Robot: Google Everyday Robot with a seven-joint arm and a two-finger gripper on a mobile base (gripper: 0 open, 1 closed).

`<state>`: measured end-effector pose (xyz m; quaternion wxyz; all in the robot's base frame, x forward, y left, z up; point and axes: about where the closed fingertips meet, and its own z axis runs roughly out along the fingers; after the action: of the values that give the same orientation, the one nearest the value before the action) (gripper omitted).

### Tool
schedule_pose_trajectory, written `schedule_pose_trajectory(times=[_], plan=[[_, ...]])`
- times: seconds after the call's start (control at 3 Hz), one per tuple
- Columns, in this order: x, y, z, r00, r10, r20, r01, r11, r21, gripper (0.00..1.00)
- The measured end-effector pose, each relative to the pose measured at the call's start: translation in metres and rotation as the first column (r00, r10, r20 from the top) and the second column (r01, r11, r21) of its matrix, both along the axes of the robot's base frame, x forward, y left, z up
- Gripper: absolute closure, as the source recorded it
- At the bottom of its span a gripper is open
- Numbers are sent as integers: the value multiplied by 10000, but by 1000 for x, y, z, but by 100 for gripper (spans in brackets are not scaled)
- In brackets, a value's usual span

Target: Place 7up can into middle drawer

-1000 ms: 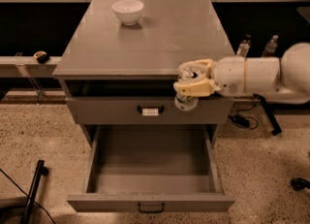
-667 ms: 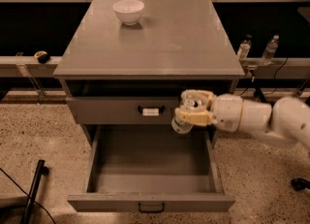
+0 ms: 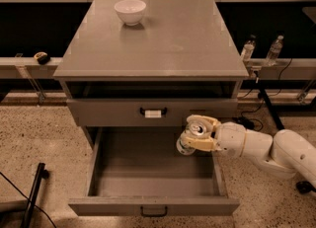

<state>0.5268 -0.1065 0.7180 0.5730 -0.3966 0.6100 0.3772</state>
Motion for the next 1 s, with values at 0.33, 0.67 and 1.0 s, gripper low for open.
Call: schedule_pose_trajectory(times=[0.33,0.67,1.0], plan=[[9,3,-17,9994,-321,113,324,9993,-201,100],[27,16,-81,9982,-316,505,361,9952,-915,100],[34,31,-144,9972,349,661,-234,9856,-1673,100]])
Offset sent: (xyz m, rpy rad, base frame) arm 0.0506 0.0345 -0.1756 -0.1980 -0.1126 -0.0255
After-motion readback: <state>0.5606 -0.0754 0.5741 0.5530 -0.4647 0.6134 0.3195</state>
